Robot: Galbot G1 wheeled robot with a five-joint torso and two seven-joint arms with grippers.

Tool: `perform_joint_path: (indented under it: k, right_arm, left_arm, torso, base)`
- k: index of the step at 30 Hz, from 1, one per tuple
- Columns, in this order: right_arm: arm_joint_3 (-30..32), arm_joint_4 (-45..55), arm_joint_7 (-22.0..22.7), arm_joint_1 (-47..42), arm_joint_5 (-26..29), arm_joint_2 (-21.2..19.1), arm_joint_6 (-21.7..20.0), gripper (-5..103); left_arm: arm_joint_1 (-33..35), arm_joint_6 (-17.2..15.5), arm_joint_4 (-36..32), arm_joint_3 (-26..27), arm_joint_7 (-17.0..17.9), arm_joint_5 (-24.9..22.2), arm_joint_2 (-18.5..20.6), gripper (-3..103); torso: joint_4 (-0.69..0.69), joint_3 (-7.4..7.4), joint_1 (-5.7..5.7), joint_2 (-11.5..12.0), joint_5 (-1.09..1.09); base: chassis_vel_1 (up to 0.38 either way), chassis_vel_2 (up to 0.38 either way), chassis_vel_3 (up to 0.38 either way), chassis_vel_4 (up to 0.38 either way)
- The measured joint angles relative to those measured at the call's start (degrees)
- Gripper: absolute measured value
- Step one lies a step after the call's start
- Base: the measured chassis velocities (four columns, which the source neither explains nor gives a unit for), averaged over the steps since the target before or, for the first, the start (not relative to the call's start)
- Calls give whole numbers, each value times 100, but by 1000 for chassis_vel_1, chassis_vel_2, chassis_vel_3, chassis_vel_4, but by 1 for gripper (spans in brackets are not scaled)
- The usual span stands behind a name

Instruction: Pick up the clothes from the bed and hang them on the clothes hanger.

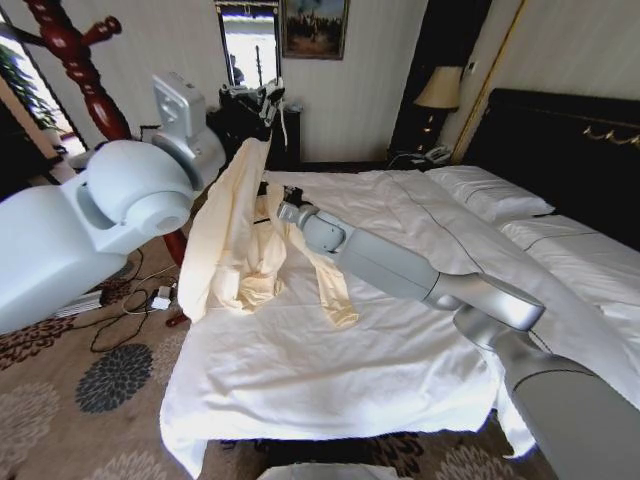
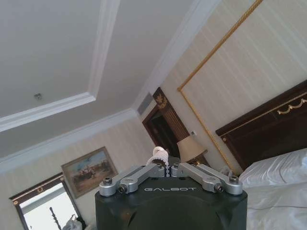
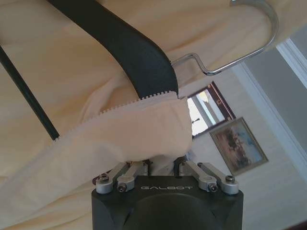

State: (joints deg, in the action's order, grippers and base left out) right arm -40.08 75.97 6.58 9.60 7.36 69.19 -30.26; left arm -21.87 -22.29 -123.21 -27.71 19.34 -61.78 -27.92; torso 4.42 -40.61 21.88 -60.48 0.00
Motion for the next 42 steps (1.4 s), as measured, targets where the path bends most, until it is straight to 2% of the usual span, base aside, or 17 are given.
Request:
perform_joint_path:
  k: [1, 3, 4, 6, 11, 13, 15, 20, 25, 28, 30, 32, 35, 37, 40, 41, 42]
  right_arm:
    - [54, 7, -4, -84, -1, -222, 33, 22]
    - [113, 71, -6, -159, 10, -433, 33, 22]
    - [158, 134, -6, -198, 18, -571, 32, 22]
    - [188, 200, -9, -214, 32, -723, 27, 22]
    - [155, 197, -15, -169, 54, -633, -5, 22]
    - [105, 194, -12, -116, 79, -466, -57, 22]
    - [-34, 183, 13, 43, 158, -57, -197, 22]
    - [-122, 99, 60, 175, 212, 317, -321, 22]
    - [-57, 417, 68, 137, 263, 249, -427, 22]
    - [-8, 631, 96, 30, 359, 165, -510, 22]
    - [96, 1091, 224, -272, 698, 17, -714, 22]
    - [114, 1180, 255, -334, 772, -9, -748, 22]
    - [267, 1442, 379, -611, 936, -95, -816, 22]
    - [293, 1443, 393, -652, 944, -105, -816, 22]
    - [423, 1350, 439, -858, 910, -206, -707, 22]
    - [423, 1350, 439, -858, 910, -206, -707, 22]
    - [460, 1305, 457, -910, 883, -255, -651, 22]
  left_arm:
    - [253, 59, -48, 216, -90, 29, 294, 1]
    - [677, 129, -96, 546, -212, 136, 610, 1]
    - [1160, 189, -170, 970, -330, 261, 877, 1]
    - [1638, 281, -344, 1296, -409, 374, 1196, 1]
    - [1838, 317, -776, 1357, -415, 459, 1256, 1]
    - [1766, 303, -867, 1266, -399, 513, 1107, 1]
    - [1592, 273, -960, 972, -378, 590, 828, 1]
    - [1607, 279, -1192, 615, -585, 754, 825, 1]
    - [1940, 286, -1167, 493, -737, 1007, 1102, 1]
    - [2025, 322, -1154, 487, -740, 979, 1144, -2]
    - [2110, 478, -1166, 412, -807, 740, 1133, 12]
    - [2131, 540, -1169, 374, -833, 699, 1125, 12]
    - [2380, 877, -1161, 255, -1024, 709, 1150, 28]
    - [2443, 947, -1162, 252, -1111, 716, 1181, 28]
    - [2848, 1130, -1248, 348, -1962, 687, 1545, 45]
    - [2848, 1130, -1248, 348, -1962, 687, 1545, 45]
    - [2972, 1184, -1287, 374, -2258, 681, 1717, 50]
  torso:
    - [4, 0, 0, 0, 0]
    - [7, 0, 0, 0, 0]
    - [9, 0, 1, 1, 0]
    - [5, 0, 0, 0, -1]
    - [4, 1, -2, 0, -1]
    - [6, 1, -3, 0, 0]
    - [6, 0, 0, 1, 0]
    - [0, 0, 0, 0, -2]
    - [5, 0, -1, 0, -2]
    - [4, 0, 0, 0, -2]
    - [5, 0, 0, 0, 0]
    - [6, 0, 0, 0, 0]
    - [5, 0, -2, 0, 0]
    - [5, 0, -1, 0, 0]
    - [4, -1, 0, 0, 0]
    - [4, -1, 0, 0, 0]
    - [3, -1, 0, 0, 0]
  base:
    - [0, 0, 0, 0]
    - [0, 0, 0, 0]
    - [0, 0, 0, 0]
    - [0, 0, 0, 0]
    - [0, 0, 0, 0]
    - [0, 0, 0, 0]
    - [0, 0, 0, 0]
    - [0, 0, 0, 0]
    - [0, 0, 0, 0]
    - [0, 0, 0, 0]
    - [0, 0, 0, 0]
    - [0, 0, 0, 0]
    - [0, 0, 0, 0]
    - [0, 0, 0, 0]
    - [0, 0, 0, 0]
    - [0, 0, 0, 0]
    - [0, 0, 0, 0]
